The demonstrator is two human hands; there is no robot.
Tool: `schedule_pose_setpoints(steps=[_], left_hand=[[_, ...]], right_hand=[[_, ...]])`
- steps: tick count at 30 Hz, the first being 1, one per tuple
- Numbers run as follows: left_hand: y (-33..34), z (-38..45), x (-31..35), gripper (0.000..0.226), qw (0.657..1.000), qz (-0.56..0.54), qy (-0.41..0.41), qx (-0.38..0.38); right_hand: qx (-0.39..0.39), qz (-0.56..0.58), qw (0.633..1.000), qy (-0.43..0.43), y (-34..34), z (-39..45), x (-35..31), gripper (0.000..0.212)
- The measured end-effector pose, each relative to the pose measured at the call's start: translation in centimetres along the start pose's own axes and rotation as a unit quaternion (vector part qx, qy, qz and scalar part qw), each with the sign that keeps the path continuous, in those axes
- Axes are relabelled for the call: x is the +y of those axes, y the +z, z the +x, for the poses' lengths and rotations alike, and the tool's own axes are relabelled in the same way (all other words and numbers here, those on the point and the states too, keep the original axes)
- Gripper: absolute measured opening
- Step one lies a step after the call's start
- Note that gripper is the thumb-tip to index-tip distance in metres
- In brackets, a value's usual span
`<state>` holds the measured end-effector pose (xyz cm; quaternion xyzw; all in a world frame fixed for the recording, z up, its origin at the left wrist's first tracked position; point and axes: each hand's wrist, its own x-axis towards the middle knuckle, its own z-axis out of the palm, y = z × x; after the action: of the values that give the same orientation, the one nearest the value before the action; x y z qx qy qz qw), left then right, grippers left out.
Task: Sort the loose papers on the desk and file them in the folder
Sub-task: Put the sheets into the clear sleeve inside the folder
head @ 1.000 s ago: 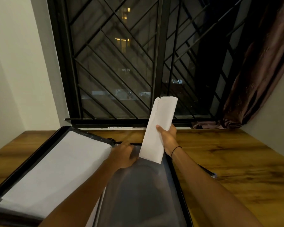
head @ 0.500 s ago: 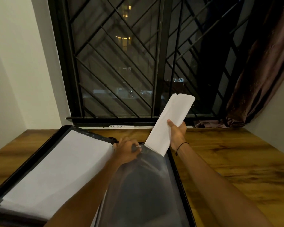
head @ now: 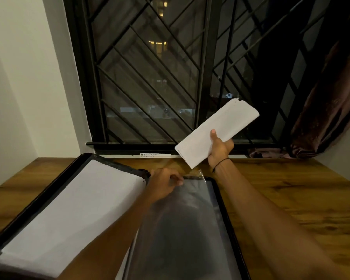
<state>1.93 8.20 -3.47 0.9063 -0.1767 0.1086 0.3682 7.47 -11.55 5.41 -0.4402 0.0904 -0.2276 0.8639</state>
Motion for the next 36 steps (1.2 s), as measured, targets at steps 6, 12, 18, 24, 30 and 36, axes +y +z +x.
schedule_pose_setpoints(steps=[6, 12, 18, 24, 30, 36], left_hand=[[0.4, -0.1, 0.4, 0.011, 0.998, 0.036, 0.021, 0.049], [0.7, -0.2, 0.2, 0.017, 0.997, 0.056, 0.005, 0.05], [0.3, -0.3, 0.5, 0.019, 0.994, 0.039, 0.021, 0.098], [0.0, 0.1, -0.8, 0.046, 0.996, 0.029, -0.012, 0.087], [-1.1, 0.0, -2.2, 0.052, 0.997, -0.002, -0.067, 0.045], [-0.9, 1.3, -3.6, 0.042, 0.997, -0.047, -0.031, 0.043]], right_hand=[[-0.033, -0.036, 0.998, 0.027, 1.2, -0.5, 2.6, 0.048], [-0.104, -0.165, 0.981, 0.016, 0.5, 0.3, 4.1, 0.05], [-0.103, -0.138, 0.985, 0.018, -0.3, 1.0, 3.8, 0.05], [-0.125, -0.25, 0.959, -0.042, -0.4, 1.3, 3.6, 0.05], [-0.14, -0.342, 0.927, -0.07, -0.6, 1.4, 3.7, 0.061], [-0.179, -0.434, 0.878, -0.098, -0.4, 0.8, 4.3, 0.063]])
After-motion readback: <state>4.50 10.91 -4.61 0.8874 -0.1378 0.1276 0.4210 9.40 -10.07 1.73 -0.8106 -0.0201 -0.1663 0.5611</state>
